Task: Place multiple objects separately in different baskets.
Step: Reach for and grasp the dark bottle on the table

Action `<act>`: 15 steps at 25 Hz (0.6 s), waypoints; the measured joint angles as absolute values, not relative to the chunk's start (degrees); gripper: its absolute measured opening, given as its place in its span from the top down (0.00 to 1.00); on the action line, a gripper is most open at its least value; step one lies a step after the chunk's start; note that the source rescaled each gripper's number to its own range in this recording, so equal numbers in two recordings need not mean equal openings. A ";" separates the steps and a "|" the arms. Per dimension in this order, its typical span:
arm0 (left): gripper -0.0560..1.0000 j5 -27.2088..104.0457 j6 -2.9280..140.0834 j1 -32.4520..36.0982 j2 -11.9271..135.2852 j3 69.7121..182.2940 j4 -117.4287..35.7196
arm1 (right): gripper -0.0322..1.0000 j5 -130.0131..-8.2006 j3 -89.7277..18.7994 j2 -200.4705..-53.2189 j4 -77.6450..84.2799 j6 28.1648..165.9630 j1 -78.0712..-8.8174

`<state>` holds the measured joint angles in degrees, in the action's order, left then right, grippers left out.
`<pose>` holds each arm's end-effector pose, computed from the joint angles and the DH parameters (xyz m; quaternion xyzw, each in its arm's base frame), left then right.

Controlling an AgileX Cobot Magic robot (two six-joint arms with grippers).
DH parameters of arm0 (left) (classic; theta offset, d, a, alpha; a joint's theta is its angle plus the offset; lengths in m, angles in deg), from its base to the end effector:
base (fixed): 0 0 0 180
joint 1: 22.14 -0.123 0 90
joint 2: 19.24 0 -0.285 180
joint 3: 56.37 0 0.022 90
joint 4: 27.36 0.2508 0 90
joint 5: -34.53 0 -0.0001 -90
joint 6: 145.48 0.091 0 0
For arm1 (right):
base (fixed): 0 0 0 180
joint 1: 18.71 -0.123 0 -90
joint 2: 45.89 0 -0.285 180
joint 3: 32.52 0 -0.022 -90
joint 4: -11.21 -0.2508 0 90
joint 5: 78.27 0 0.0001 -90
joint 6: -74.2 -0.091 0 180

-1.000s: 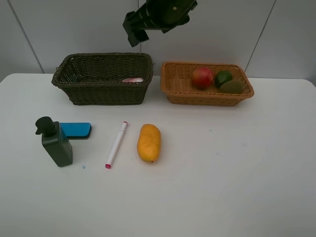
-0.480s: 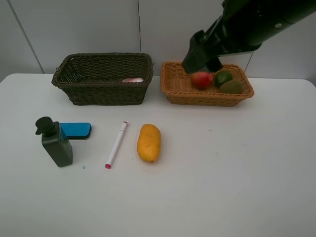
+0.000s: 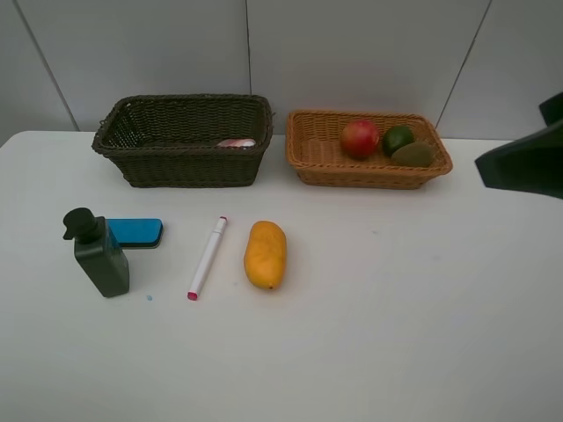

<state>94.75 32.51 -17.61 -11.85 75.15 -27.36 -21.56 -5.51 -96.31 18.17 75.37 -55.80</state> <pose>-0.0057 0.0004 0.2785 0.0187 0.8483 -0.0302 0.5284 0.1041 0.0671 0.3558 -0.3116 0.8649 0.0631 0.3884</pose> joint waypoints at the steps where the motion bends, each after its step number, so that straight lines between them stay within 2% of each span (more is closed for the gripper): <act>1: 0.00 94.75 32.51 -17.61 -11.85 75.15 -27.36 | 0.00 -20.49 -4.62 -94.00 18.17 75.37 -55.80; 7: 0.00 94.75 32.51 -17.61 -11.85 75.15 -27.36 | 0.00 -16.88 -0.20 -78.73 17.33 74.93 -55.45; 15: 0.00 94.75 32.51 -17.61 -11.85 75.15 -27.36 | 0.00 -15.13 6.25 -67.87 15.16 74.93 -45.51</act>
